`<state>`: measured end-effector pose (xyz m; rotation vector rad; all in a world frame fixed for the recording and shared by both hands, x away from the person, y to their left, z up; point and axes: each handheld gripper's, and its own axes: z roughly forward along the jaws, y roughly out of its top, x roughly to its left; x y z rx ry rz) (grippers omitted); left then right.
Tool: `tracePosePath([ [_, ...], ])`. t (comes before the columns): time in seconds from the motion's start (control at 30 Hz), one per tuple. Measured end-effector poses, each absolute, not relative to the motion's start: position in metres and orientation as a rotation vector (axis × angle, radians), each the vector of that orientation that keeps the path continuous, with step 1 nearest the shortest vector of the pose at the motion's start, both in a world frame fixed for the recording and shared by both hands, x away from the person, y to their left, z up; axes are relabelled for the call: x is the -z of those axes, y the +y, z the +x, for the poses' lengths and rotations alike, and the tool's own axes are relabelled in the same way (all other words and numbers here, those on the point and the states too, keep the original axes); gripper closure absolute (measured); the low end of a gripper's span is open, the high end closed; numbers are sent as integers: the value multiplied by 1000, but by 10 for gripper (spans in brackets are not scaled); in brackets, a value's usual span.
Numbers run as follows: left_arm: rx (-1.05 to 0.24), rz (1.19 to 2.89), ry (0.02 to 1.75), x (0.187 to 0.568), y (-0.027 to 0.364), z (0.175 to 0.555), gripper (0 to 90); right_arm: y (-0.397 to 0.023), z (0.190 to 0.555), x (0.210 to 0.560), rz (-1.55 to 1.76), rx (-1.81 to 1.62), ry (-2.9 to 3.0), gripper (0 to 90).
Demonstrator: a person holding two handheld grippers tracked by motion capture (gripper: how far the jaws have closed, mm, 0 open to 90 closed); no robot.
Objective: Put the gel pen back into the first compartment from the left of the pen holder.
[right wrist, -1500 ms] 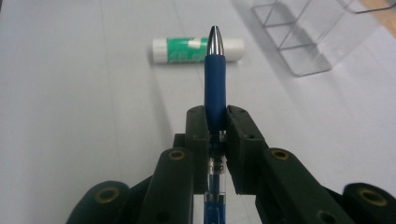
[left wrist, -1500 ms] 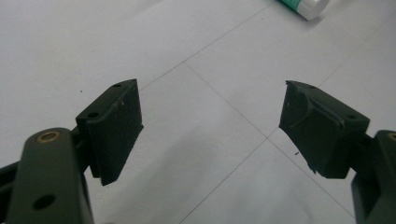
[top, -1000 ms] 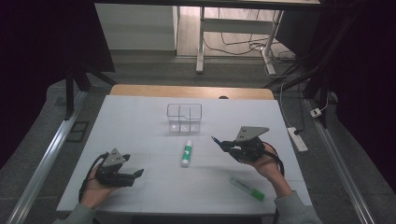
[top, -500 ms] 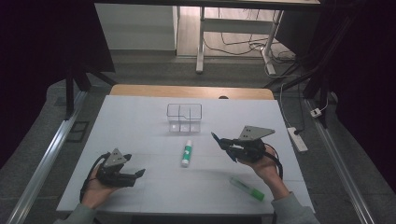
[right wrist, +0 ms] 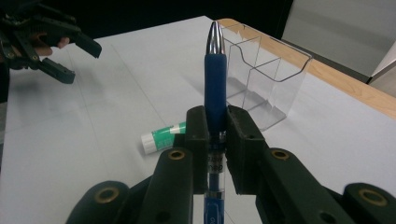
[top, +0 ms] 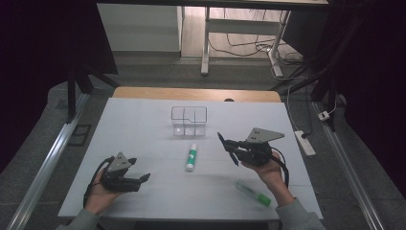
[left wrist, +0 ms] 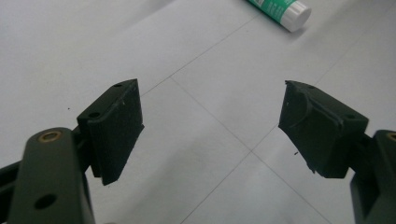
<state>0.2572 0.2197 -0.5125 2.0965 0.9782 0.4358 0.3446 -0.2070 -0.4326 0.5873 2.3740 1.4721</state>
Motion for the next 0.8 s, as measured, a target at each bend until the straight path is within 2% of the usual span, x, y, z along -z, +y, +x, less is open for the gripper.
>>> tracePosePath([
  [0.8,-427,2092,933,506,206,260,215,-191,342,425,628,-1604,2294,790],
])
